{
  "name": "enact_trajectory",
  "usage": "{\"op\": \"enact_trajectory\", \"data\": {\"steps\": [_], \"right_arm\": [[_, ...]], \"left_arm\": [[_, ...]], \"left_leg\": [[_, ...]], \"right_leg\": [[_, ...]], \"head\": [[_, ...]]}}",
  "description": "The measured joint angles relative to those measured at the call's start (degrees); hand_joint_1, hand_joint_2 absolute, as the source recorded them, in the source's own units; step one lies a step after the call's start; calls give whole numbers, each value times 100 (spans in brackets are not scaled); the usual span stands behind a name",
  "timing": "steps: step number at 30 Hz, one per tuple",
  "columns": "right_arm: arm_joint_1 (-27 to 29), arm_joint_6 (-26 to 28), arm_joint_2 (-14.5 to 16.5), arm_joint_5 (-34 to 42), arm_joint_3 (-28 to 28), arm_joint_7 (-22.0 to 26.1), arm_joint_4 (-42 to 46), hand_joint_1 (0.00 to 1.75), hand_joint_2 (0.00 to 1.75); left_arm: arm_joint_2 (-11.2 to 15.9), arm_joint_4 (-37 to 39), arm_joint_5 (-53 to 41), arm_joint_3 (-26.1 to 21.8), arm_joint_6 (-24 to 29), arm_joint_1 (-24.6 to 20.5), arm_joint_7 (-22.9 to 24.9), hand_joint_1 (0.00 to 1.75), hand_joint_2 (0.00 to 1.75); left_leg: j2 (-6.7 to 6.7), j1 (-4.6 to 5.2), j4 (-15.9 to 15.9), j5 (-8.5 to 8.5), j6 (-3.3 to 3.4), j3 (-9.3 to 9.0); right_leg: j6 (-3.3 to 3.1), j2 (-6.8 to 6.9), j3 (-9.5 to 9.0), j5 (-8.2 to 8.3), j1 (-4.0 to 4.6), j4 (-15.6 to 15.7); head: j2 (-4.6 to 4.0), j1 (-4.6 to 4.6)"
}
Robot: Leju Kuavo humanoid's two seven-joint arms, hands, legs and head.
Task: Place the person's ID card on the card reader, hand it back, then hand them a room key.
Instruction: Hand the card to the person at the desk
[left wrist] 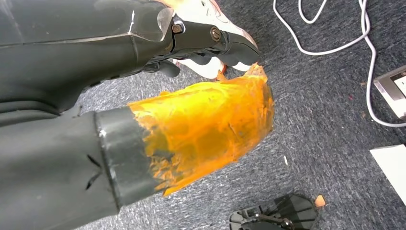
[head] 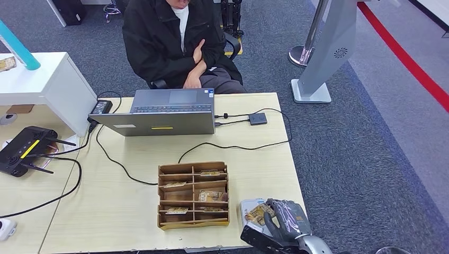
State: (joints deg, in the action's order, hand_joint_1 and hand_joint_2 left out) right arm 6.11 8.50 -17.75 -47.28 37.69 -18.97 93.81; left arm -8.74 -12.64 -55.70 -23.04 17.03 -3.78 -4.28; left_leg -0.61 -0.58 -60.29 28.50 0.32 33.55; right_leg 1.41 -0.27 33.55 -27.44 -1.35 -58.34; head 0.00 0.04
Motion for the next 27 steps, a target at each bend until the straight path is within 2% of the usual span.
{"op": "enact_trajectory", "data": {"steps": [27], "right_arm": [[130,320,247,-957,-538,-7,260,175,175]], "left_arm": [[0,-1,50,0,-16,1,31,0,0]], "left_leg": [[0,0,0,0,0,-1]], "right_leg": [[0,0,-1,1,0,0]], "head": [[0,1]]}}
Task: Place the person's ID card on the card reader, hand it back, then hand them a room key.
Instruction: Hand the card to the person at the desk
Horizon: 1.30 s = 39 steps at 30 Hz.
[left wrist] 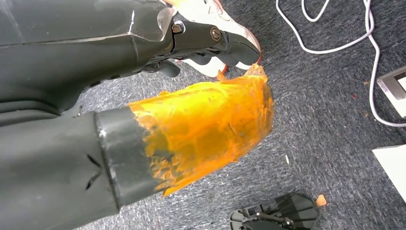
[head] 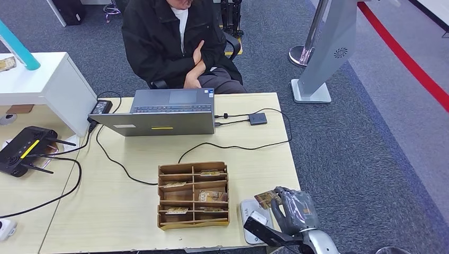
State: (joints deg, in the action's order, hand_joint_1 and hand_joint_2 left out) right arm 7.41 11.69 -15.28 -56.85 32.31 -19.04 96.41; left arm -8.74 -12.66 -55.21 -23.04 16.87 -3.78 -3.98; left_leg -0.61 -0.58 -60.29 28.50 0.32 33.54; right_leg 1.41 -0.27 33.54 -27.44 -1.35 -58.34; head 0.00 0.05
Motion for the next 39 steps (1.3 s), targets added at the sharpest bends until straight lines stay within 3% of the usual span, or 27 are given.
{"op": "enact_trajectory", "data": {"steps": [14,34,39], "right_arm": [[101,249,87,-399,-143,80,247,175,175],[348,1922,546,-1389,-571,1248,1578,175,175],[352,2068,610,-1426,-607,1393,1709,175,175]], "left_arm": [[7,0,15,0,-4,18,-115,0,0],[14,0,-52,-2,-58,52,-137,0,0],[5,0,-73,-2,-57,47,-129,0,0]], "left_leg": [[0,0,0,0,0,1],[0,0,0,0,0,0],[0,0,0,0,0,0]], "right_leg": [[0,0,1,0,0,0],[0,0,1,0,0,0],[0,0,1,0,0,0]], "head": [[0,-1],[0,-1],[0,0]]}}
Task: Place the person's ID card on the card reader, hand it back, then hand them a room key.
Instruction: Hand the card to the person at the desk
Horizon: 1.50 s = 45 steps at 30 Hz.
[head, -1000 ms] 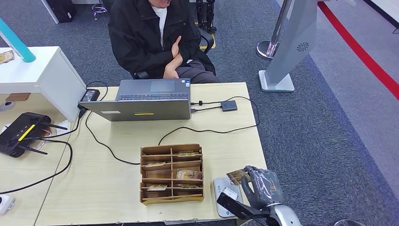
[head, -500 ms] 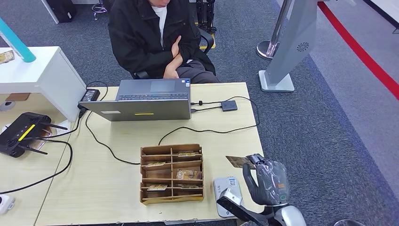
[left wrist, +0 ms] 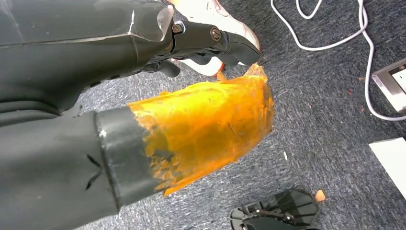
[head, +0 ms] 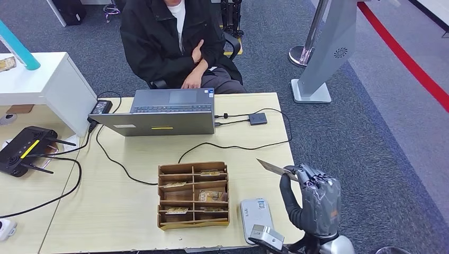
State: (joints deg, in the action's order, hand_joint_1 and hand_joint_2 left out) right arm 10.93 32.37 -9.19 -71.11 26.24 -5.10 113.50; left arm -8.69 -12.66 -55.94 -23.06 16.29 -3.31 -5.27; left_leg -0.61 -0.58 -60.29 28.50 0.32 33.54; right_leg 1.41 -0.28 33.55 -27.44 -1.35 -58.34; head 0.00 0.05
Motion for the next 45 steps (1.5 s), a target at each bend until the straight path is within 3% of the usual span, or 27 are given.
{"op": "enact_trajectory", "data": {"steps": [7,12,20,22,26,31,34,38,39,41,45], "right_arm": [[-134,295,68,-154,-3,281,44,175,175],[-542,307,120,-227,4,384,-64,175,175],[-700,298,143,-221,21,382,-157,175,175],[-1036,200,194,-171,92,340,-362,175,175],[-2138,-213,397,-75,385,57,-1062,175,175],[-2602,-450,520,-69,532,-80,-1460,175,175],[-2801,-597,576,-41,601,-196,-1695,175,175],[-2976,-834,595,17,623,-337,-1961,175,175],[-2992,-892,603,15,623,-350,-1997,175,175],[-3005,-944,627,-3,626,-356,-2040,175,175],[-3010,-990,642,-29,626,-382,-2094,175,175]], "left_arm": [[20,0,57,-8,-488,-6,0,0,0],[169,0,208,-68,-1366,5,-30,0,0],[246,0,279,-108,-1673,33,-59,0,0],[405,30,397,-172,-2228,111,-165,0,0],[1114,639,492,-366,-3641,259,-695,0,0],[1487,915,400,-499,-4032,346,-809,0,0],[1499,924,80,-547,-3579,321,-662,0,0],[790,543,-564,-410,-766,34,48,0,0],[626,504,-599,-370,-285,-68,105,0,0],[402,435,-622,-306,-20,-204,119,0,0],[214,310,-608,-233,-166,-247,89,0,0]], "left_leg": [[0,0,0,0,0,1],[3,-2,0,-2,-3,-3],[2,-2,0,-4,-4,-1],[3,-3,1,-5,-5,0],[0,-6,1,-11,-11,-2],[-6,-6,1,-13,-13,1],[-5,-1,0,-16,-9,-2],[-42,19,-2,-38,19,21],[-49,19,-2,-40,21,24],[-37,18,-2,-40,21,21],[-14,29,-3,-39,21,15]], "right_leg": [[0,-1,-2,0,0,-1],[-1,-3,-4,1,1,-3],[-1,-2,-5,1,1,-5],[-2,-4,-4,2,2,-7],[-3,-3,-3,2,4,-10],[-4,6,-2,2,4,-10],[-3,5,1,5,0,-6],[11,46,3,15,-24,-6],[15,54,0,17,-26,-7],[20,40,-2,26,-28,-5],[22,11,7,34,-29,1]], "head": [[0,1],[0,1],[0,1],[0,0],[0,2],[0,1],[0,1],[0,2],[0,5],[0,4],[0,2]]}}
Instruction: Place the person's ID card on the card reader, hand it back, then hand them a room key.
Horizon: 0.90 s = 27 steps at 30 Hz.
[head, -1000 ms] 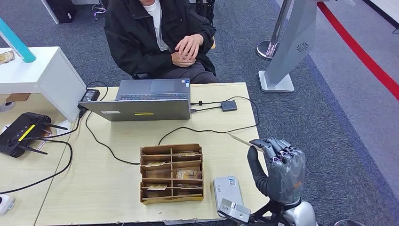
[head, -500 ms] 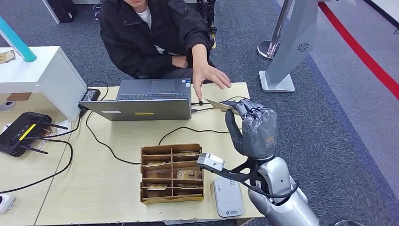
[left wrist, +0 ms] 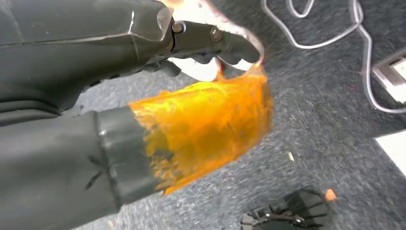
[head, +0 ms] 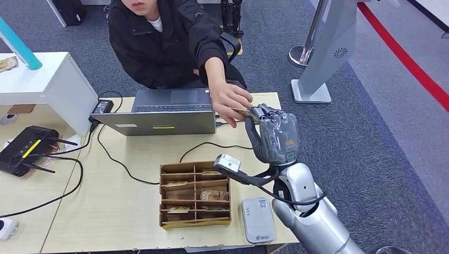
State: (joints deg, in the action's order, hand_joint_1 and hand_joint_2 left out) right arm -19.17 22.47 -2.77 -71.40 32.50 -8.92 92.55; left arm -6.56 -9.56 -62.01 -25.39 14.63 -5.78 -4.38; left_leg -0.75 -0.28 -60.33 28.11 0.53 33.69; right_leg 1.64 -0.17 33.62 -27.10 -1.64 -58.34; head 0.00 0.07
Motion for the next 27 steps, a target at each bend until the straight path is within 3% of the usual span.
{"op": "enact_trajectory", "data": {"steps": [2,3,6,7,10,27], "right_arm": [[-9,-88,2,-25,-1,-39,-19,175,175],[-13,-146,3,-41,-1,-59,-28,158,175],[-16,-292,8,-86,-2,-107,-57,27,175],[-15,-327,8,-101,-1,-118,-63,0,131],[-15,-413,10,-151,2,-137,-66,0,0],[53,-486,13,-233,37,-167,139,0,0]], "left_arm": [[-32,-44,1,22,-20,6,2,0,0],[-42,-65,-4,35,-27,6,7,0,0],[-85,-110,-25,92,-65,-3,41,0,0],[-100,-121,-32,107,-75,-5,53,0,0],[-129,-150,-45,137,-96,-8,68,0,0],[-164,-233,-45,235,-130,-19,110,0,0]], "left_leg": [[-1,0,0,0,0,1],[-1,-1,1,0,0,1],[0,-2,1,0,-1,0],[1,-3,1,-1,-1,0],[2,-3,1,-1,-1,0],[2,-2,1,-1,-1,0]], "right_leg": [[0,1,2,0,0,0],[0,2,2,-1,1,0],[-1,-1,3,-1,2,-2],[-1,-1,3,-1,2,-2],[-1,0,3,-1,2,-3],[-1,-1,4,-1,1,-2]], "head": [[0,-1],[0,-1],[0,-1],[0,-1],[0,-1],[0,-1]]}}
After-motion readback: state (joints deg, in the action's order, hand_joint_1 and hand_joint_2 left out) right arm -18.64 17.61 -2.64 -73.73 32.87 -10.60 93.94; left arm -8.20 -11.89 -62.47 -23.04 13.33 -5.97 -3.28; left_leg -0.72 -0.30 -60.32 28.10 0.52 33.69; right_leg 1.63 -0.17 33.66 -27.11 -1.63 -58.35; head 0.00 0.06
